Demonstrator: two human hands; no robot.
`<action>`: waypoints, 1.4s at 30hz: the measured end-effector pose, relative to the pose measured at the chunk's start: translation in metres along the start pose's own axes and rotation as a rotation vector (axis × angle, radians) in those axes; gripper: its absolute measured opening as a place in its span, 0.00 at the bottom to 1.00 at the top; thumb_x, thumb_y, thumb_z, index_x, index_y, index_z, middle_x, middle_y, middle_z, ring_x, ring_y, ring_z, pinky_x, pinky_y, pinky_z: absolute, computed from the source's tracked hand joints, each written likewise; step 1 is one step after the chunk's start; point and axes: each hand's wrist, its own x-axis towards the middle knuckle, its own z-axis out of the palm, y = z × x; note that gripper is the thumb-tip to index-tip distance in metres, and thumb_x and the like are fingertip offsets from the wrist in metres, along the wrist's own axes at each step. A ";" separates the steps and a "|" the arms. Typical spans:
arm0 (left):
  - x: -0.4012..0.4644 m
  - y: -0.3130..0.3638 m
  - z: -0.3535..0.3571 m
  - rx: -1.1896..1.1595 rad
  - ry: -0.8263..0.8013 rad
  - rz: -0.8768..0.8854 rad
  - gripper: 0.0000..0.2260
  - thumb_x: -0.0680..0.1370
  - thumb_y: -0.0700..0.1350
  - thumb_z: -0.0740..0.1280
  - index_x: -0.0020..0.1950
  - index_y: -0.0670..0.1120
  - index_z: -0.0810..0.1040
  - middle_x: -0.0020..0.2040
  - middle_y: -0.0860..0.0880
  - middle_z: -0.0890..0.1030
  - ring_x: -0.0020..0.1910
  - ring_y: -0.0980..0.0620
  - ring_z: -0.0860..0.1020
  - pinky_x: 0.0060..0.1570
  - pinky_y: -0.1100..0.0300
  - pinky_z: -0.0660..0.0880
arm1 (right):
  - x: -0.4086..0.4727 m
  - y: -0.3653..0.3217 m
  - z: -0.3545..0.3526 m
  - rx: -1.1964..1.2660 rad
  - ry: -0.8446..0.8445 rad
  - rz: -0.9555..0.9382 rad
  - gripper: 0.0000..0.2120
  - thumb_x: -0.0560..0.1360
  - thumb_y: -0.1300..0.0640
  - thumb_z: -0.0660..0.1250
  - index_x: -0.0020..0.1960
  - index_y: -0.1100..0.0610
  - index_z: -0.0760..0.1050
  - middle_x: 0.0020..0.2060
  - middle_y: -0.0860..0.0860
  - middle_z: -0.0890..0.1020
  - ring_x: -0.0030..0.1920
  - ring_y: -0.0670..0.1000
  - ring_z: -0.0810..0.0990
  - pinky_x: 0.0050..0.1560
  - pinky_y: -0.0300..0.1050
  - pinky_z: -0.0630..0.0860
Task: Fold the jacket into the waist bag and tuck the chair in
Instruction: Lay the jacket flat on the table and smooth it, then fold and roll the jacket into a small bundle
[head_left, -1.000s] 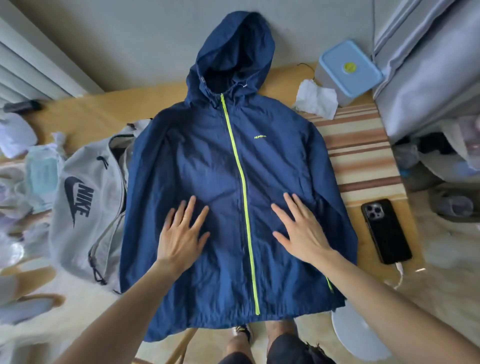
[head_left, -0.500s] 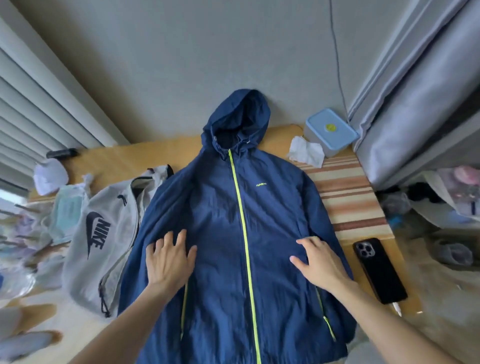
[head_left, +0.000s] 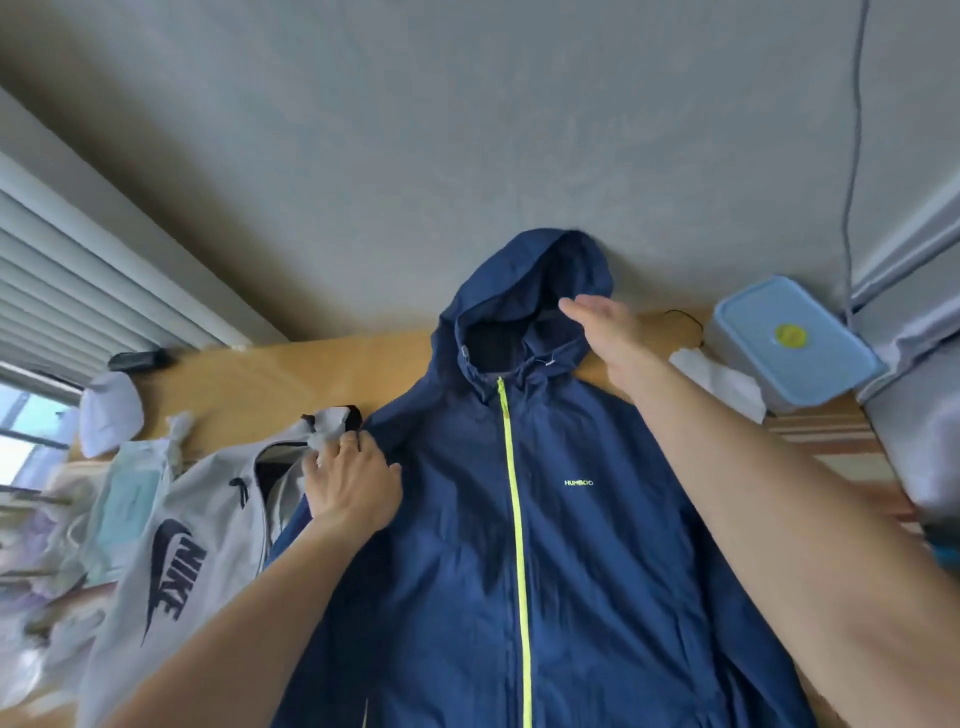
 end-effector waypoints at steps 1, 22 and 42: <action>0.003 -0.002 0.002 -0.010 0.002 -0.021 0.25 0.81 0.58 0.57 0.70 0.42 0.71 0.72 0.44 0.74 0.71 0.41 0.71 0.68 0.47 0.68 | 0.004 -0.003 0.005 -0.017 -0.001 -0.051 0.23 0.78 0.52 0.71 0.71 0.56 0.75 0.69 0.50 0.77 0.70 0.50 0.74 0.68 0.43 0.69; -0.138 0.007 0.042 -0.558 0.038 0.096 0.16 0.72 0.47 0.57 0.34 0.49 0.83 0.52 0.58 0.79 0.54 0.48 0.77 0.54 0.53 0.69 | -0.222 0.114 -0.017 -0.871 0.059 -0.537 0.13 0.79 0.47 0.66 0.40 0.53 0.75 0.32 0.43 0.76 0.39 0.52 0.75 0.37 0.46 0.71; -0.186 -0.187 0.071 -0.693 -0.173 -0.204 0.13 0.73 0.59 0.69 0.48 0.52 0.83 0.50 0.48 0.85 0.54 0.43 0.82 0.51 0.51 0.78 | -0.294 0.150 0.111 -1.250 -0.250 -0.380 0.30 0.79 0.49 0.66 0.77 0.56 0.65 0.77 0.61 0.65 0.77 0.65 0.64 0.73 0.59 0.68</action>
